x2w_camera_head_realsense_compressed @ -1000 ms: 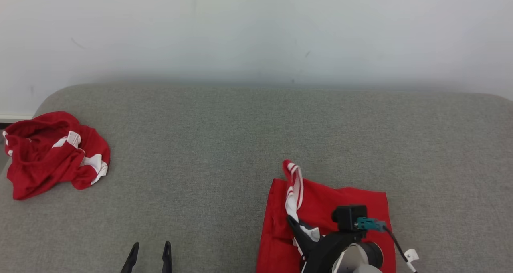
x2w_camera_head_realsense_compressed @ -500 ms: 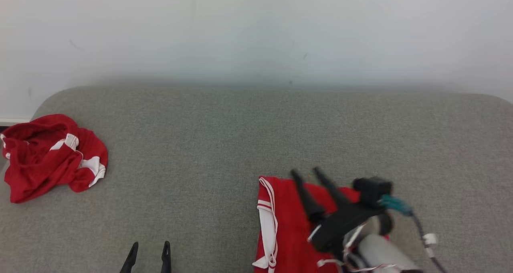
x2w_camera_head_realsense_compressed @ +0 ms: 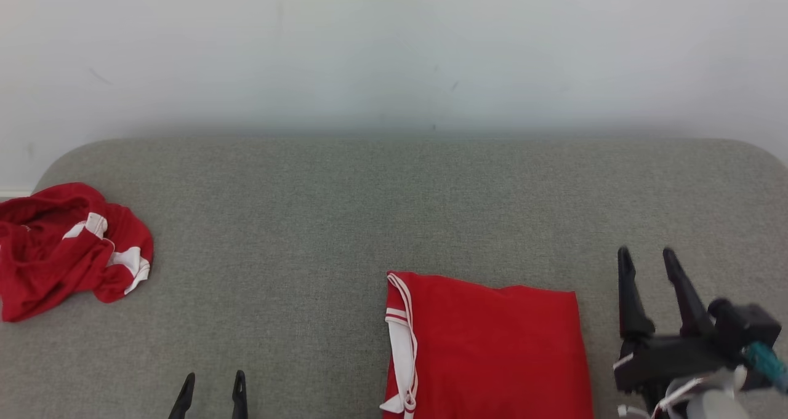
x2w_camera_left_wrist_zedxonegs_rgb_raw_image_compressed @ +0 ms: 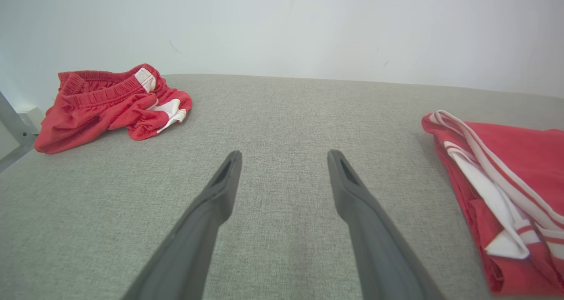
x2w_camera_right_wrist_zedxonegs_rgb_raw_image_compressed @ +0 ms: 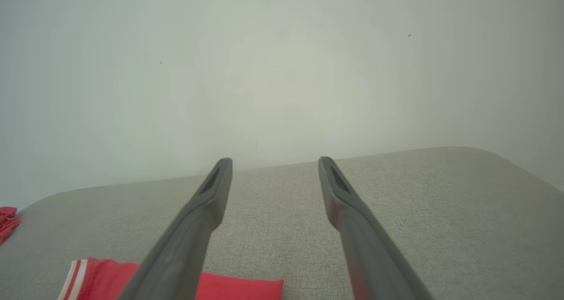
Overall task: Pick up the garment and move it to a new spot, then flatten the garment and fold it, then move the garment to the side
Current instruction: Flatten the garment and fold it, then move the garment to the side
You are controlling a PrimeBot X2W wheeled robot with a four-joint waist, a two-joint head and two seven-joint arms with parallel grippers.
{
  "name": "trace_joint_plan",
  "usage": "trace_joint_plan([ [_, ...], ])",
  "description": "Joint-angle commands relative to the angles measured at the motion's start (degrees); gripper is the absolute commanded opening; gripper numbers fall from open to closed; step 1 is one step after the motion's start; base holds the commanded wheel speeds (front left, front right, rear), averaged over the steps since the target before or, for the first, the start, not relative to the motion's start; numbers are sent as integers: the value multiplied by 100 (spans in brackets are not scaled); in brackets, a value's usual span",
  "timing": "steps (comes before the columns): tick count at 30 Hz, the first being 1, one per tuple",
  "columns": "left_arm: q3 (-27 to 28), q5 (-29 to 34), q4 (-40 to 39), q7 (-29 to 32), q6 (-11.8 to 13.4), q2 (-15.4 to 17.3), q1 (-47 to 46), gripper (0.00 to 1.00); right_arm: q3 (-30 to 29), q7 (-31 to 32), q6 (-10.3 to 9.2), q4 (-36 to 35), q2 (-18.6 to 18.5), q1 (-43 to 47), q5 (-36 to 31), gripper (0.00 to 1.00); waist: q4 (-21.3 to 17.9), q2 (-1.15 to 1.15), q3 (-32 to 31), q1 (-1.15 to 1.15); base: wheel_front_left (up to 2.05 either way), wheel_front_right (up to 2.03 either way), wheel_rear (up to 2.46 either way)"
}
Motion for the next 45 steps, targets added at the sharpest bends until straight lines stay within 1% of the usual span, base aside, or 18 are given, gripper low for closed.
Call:
trace_joint_plan([
  [1,39,42,-42,-20,9,-7,78,100,-151,-3,-9,-163,136,235,-187,100,-37,0,0,0,0,0,0],
  [4,96,85,-115,-20,18,-8,113,100,-401,-4,-9,-429,382,624,-383,100,-111,0,-11,0,0,0,0],
  [8,180,142,-216,-20,31,-8,150,100,-430,-5,-9,-719,569,1026,-458,100,-210,0,-24,0,0,0,0],
  [12,225,160,-307,-20,82,-6,169,100,-134,-5,-9,-830,542,1371,-528,100,-273,0,-46,0,0,0,0],
  [15,240,182,-360,-20,130,-7,187,100,-27,-5,-9,-946,547,1529,-643,100,-312,0,-68,0,0,0,0],
  [17,207,343,-381,-20,134,-5,208,100,30,-4,-9,-1010,574,1627,-733,100,-356,0,-86,0,0,0,0],
  [23,76,592,-405,-20,102,15,271,100,101,-5,-9,-1097,640,1719,-1038,100,-423,0,-108,0,0,0,0],
  [29,75,617,-494,-20,130,18,319,100,9,-5,-9,-1173,750,1787,-1272,100,-429,0,-117,0,0,0,0],
  [39,180,552,-558,-20,123,55,491,100,-172,-5,-9,-1155,804,1736,-1337,100,-366,0,-103,0,0,0,0],
  [45,201,538,-566,-20,122,42,486,100,-176,-5,-9,-1120,815,1741,-1372,100,-346,0,-95,0,0,0,0],
])
